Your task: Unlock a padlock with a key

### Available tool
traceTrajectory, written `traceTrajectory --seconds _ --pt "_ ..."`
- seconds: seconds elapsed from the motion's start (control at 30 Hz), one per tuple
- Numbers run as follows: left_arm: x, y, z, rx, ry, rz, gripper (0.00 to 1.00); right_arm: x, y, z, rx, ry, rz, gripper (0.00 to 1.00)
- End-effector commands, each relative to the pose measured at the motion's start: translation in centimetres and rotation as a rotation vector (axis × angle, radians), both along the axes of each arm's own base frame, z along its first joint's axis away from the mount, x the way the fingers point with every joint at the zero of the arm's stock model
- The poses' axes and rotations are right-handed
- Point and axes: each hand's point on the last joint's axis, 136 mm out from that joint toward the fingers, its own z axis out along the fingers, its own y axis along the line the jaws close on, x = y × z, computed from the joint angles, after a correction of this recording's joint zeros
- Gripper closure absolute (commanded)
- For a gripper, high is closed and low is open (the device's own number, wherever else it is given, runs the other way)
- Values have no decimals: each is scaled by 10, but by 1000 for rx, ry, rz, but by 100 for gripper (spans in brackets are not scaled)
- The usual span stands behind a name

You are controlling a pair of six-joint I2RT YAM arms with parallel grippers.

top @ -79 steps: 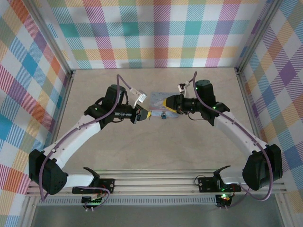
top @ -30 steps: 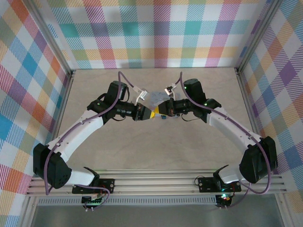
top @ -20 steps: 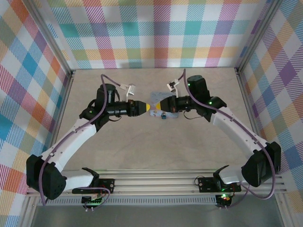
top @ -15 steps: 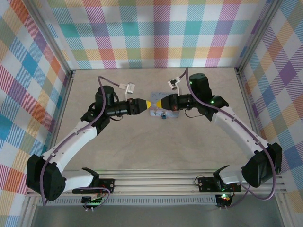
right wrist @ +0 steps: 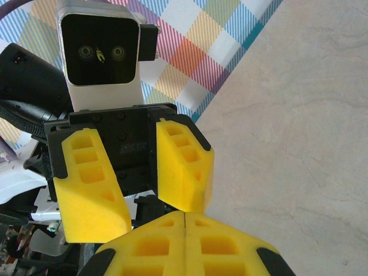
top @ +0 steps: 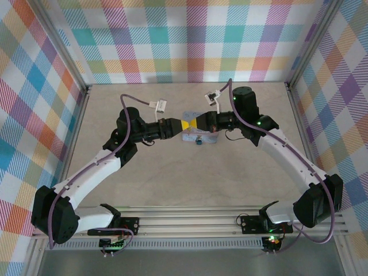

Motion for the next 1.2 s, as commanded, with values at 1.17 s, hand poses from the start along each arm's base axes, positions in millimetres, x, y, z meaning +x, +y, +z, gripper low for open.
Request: traceTrajectory --seconds 1.17 --pt "-9 5 -1 -12 -16 -18 62 -9 -3 17 57 -15 13 100"
